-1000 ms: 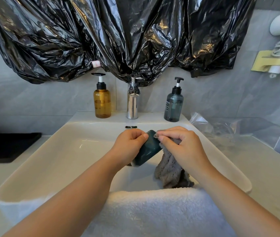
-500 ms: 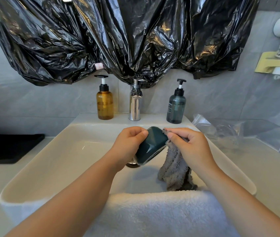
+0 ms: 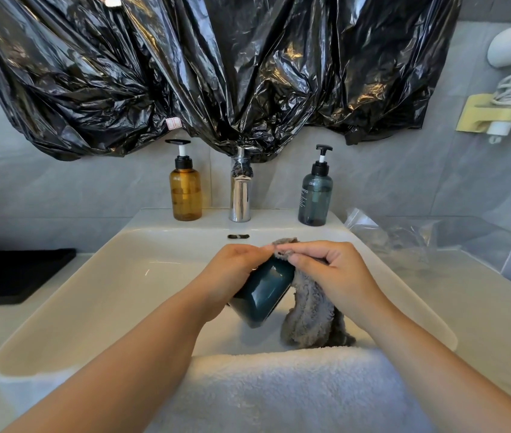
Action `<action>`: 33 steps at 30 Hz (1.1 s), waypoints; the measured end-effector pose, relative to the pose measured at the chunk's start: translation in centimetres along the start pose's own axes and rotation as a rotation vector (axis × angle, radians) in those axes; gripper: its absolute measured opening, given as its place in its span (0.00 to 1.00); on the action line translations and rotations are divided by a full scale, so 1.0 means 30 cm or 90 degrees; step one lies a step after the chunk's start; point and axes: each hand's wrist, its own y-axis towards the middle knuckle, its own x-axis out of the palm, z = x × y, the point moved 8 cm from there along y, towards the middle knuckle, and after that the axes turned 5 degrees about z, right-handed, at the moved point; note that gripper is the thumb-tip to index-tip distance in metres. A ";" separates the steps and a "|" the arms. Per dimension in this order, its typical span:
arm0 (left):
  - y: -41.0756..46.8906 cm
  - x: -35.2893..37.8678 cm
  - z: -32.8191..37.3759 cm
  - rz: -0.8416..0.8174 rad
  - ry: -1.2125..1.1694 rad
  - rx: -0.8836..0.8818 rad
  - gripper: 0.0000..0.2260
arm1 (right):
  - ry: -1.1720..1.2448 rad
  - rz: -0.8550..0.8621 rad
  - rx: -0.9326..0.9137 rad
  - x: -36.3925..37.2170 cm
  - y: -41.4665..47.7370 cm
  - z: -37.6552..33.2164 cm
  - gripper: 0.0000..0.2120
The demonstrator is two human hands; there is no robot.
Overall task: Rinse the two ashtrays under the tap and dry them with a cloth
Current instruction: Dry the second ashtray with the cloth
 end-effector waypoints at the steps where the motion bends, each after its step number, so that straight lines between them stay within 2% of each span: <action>1: 0.000 -0.002 0.002 0.006 0.018 0.007 0.13 | -0.006 0.000 -0.003 0.009 0.001 -0.001 0.12; 5: -0.003 -0.003 0.014 -0.005 0.041 0.041 0.11 | -0.058 0.056 -0.001 -0.009 0.021 0.017 0.12; 9: -0.016 0.002 0.043 -0.027 -0.011 0.090 0.10 | -0.017 0.089 0.070 -0.055 0.028 0.047 0.11; 12: -0.009 0.014 0.025 -0.054 -0.064 0.050 0.09 | 0.013 0.063 0.070 -0.051 0.010 0.029 0.12; 15: -0.004 0.025 -0.006 -0.059 -0.082 -0.016 0.18 | -0.004 0.005 0.057 -0.020 -0.007 0.004 0.12; 17: 0.001 0.016 -0.011 -0.038 -0.068 -0.020 0.18 | -0.013 -0.010 0.035 -0.010 -0.011 -0.011 0.13; 22: 0.010 -0.001 -0.003 -0.027 -0.058 0.016 0.07 | -0.050 -0.033 0.004 0.010 -0.012 -0.012 0.16; 27: -0.002 0.012 0.017 -0.052 -0.058 0.044 0.09 | -0.068 0.000 0.002 -0.005 0.010 0.005 0.17; 31: 0.005 0.018 -0.011 -0.052 -0.053 -0.014 0.17 | -0.106 -0.046 0.009 0.016 -0.005 0.016 0.17; 33: 0.007 0.022 -0.015 -0.063 -0.043 -0.010 0.16 | -0.113 -0.059 0.006 0.024 -0.009 0.013 0.18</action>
